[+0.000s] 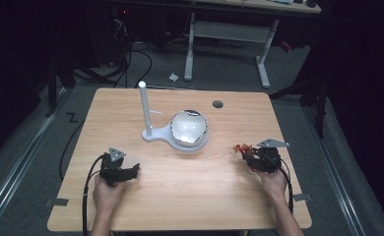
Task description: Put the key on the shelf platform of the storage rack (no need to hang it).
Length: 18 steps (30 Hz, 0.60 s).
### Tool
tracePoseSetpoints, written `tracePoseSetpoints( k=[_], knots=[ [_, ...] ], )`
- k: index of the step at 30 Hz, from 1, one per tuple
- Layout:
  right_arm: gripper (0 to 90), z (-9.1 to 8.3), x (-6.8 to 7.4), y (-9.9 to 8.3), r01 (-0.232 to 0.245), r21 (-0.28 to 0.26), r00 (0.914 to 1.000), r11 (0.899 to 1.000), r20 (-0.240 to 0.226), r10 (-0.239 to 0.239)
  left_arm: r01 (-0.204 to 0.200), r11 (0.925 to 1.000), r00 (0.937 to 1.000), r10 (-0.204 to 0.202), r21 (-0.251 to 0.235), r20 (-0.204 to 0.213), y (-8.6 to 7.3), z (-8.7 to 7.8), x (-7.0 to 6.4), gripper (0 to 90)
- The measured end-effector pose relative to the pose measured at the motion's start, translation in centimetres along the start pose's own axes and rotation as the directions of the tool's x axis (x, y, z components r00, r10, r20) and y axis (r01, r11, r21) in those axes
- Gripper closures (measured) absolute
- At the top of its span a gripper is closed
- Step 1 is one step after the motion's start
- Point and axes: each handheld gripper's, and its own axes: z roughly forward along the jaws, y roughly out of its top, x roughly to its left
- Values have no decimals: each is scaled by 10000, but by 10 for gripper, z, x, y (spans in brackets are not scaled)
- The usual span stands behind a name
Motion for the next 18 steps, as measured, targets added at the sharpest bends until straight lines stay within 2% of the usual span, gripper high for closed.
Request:
tracePoseSetpoints(
  k=[8, 18],
  knots=[
    [519, -18, 6, 10, 40, -431, 9993, 9991, -364, -56, 0, 10000, 10000, 0, -3, -9, 0, 0, 0, 199],
    [519, -26, 16, 25, 300, -677, 9969, 9973, -711, -348, -2, 10000, 10000, 2, 1, -4, 0, 0, 0, 199]
  ],
)
